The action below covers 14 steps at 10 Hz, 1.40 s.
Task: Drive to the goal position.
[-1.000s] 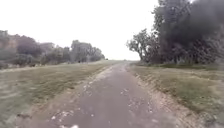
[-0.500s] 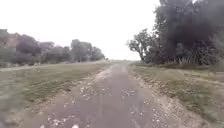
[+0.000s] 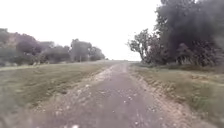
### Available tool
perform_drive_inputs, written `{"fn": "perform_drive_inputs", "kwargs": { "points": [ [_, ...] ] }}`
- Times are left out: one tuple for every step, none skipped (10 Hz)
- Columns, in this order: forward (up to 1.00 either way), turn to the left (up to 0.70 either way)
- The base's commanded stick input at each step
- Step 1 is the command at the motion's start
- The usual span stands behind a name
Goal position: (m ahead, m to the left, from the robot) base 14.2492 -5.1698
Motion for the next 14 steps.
{"fn": "perform_drive_inputs", "kwargs": {
  "points": [
    [0.45, -0.17],
    [0.45, -0.26],
    [0.45, -0.27],
    [0.45, -0.27],
    [0.45, -0.21],
    [0.45, 0.00],
    [0.45, 0.00],
    [0.45, 0.00],
    [0.45, 0.00],
    [0.45, 0.00],
    [0.45, 0.00],
    [0.45, 0.00],
    [0.45, -0.10],
    [0.45, -0.13]
  ]
}}
